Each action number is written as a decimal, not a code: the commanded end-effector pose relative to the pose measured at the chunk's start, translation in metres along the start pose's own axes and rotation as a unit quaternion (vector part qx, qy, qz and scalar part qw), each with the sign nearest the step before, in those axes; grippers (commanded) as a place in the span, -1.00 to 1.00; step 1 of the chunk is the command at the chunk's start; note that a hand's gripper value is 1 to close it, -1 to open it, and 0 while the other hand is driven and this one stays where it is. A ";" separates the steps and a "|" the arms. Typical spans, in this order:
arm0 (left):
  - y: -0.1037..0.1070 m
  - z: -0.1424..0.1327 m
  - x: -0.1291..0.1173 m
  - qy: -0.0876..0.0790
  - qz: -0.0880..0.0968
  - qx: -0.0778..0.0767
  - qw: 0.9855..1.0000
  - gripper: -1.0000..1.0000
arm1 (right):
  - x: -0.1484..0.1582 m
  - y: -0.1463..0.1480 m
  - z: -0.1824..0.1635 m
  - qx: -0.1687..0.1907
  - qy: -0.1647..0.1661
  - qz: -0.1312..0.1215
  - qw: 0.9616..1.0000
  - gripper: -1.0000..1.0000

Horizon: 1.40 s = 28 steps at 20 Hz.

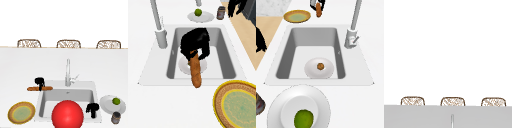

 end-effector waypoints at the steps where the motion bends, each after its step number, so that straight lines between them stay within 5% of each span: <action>1: -0.004 -0.029 -0.002 0.006 0.001 -0.013 1.000 1.00 | 0.000 0.000 0.000 0.000 0.000 0.000 1.000 0.00; 17: -0.081 -0.143 -0.009 0.001 0.012 -0.014 1.000 1.00 | 0.000 0.000 0.000 0.000 0.000 0.000 1.000 0.00; 23: -0.127 -0.186 -0.013 0.002 0.006 -0.015 1.000 1.00 | 0.000 0.000 0.000 0.000 0.000 0.000 1.000 0.00; 28: -0.148 -0.220 -0.038 0.015 0.004 -0.027 0.999 1.00 | 0.000 0.000 0.000 0.000 0.000 0.000 1.000 0.00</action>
